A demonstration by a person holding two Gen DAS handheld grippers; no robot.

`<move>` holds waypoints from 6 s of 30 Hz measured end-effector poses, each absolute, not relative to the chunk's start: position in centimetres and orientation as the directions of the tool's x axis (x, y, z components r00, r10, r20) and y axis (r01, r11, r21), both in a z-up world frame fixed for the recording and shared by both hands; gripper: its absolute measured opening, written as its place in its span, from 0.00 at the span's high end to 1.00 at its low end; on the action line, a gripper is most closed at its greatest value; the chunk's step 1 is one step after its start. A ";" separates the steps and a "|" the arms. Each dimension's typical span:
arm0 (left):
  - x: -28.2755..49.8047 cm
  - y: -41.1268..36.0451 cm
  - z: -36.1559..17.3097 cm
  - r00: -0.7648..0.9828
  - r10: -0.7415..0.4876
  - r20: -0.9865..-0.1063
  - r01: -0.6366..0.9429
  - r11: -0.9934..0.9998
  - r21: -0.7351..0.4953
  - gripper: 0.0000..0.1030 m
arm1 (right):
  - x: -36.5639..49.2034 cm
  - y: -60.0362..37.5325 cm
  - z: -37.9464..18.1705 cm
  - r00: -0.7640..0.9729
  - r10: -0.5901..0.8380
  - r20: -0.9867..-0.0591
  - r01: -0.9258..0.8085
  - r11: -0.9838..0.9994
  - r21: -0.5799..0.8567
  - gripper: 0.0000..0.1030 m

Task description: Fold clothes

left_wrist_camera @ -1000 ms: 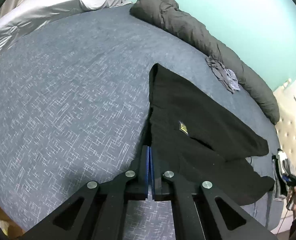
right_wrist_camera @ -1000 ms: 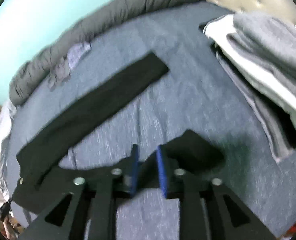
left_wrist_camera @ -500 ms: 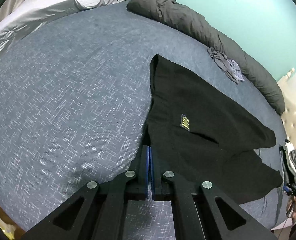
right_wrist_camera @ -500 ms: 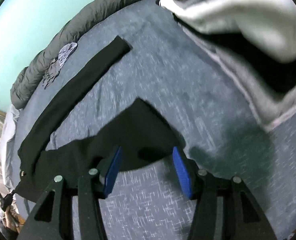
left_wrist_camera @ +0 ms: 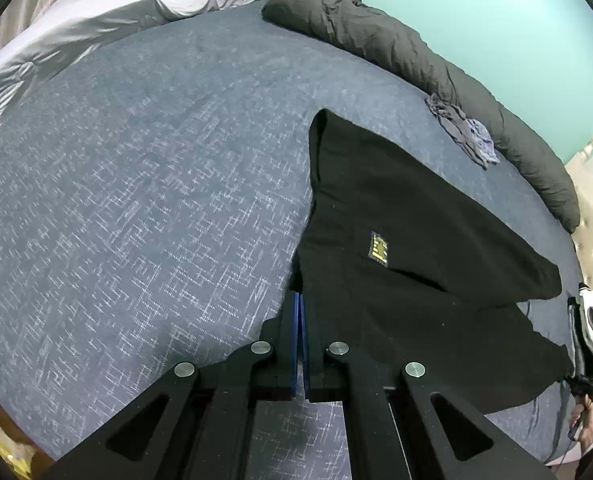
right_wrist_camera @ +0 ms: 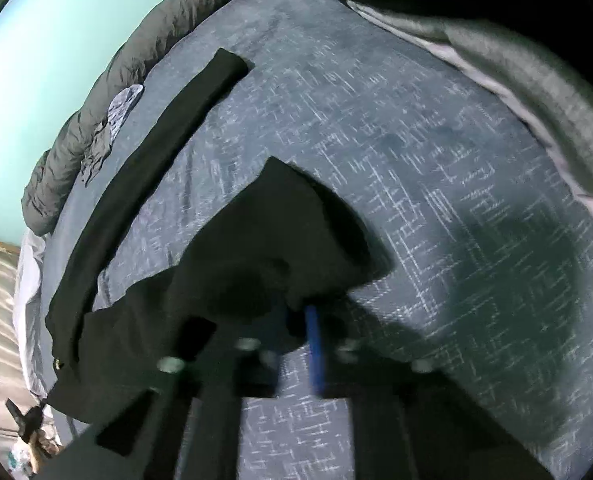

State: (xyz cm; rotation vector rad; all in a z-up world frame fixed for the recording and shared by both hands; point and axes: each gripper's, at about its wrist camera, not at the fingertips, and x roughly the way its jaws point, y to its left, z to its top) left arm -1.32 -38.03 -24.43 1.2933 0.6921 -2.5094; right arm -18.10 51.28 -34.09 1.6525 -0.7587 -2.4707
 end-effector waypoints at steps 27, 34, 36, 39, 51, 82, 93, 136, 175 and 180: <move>-1.1 -40.2 -24.0 -0.501 -0.035 -0.865 0.491 -0.834 -0.250 1.00 | -17.8 51.7 -29.5 -0.187 -0.154 -0.970 -0.118 -0.977 0.178 0.86; -2.7 -37.7 -22.7 -0.526 -0.017 -0.850 0.419 -0.875 -0.242 1.00 | -18.7 51.0 -25.1 -0.373 -0.042 -0.927 -0.114 -0.989 0.091 0.50; -3.2 -37.0 -22.3 -0.535 -0.010 -0.845 0.403 -0.882 -0.245 0.97 | -18.9 50.0 -23.6 -0.420 -0.044 -0.906 -0.110 -0.989 0.100 0.50; -4.0 -35.8 -22.0 -0.538 0.003 -0.843 0.379 -0.893 -0.245 0.81 | -18.8 47.5 -22.3 -0.468 -0.138 -0.873 -0.081 -0.977 0.198 0.48; -6.8 -32.7 -21.7 -0.523 0.011 -0.852 0.331 -0.919 -0.215 0.53 | -18.6 27.8 -24.8 -0.431 -0.524 -0.734 0.138 -0.843 0.520 0.41; -13.8 -33.2 -30.3 -0.487 -0.116 -0.866 0.281 -0.959 -0.029 0.48 | -17.3 15.2 -34.8 -0.413 -0.589 -0.694 0.287 -0.808 0.515 0.37; -13.9 -34.1 -32.0 -0.459 -0.056 -0.887 0.291 -0.953 -0.091 0.48 | -17.7 15.2 -35.0 -0.423 -0.586 -0.691 0.286 -0.810 0.512 0.37; -15.9 -34.0 -27.4 -0.556 0.043 -0.830 0.213 -0.958 -0.193 0.98 | -18.2 14.9 -35.5 -0.408 -0.602 -0.687 0.296 -0.799 0.524 0.37; -6.2 -37.4 -29.0 -0.521 0.069 -0.850 0.359 -0.886 -0.293 0.50 | -18.0 16.9 -34.6 -0.489 -0.592 -0.641 0.291 -0.803 0.520 0.37; -3.0 -36.4 -30.4 -0.510 0.105 -0.854 0.382 -0.861 -0.335 0.49 | -18.0 17.0 -34.5 -0.493 -0.592 -0.637 0.290 -0.802 0.522 0.37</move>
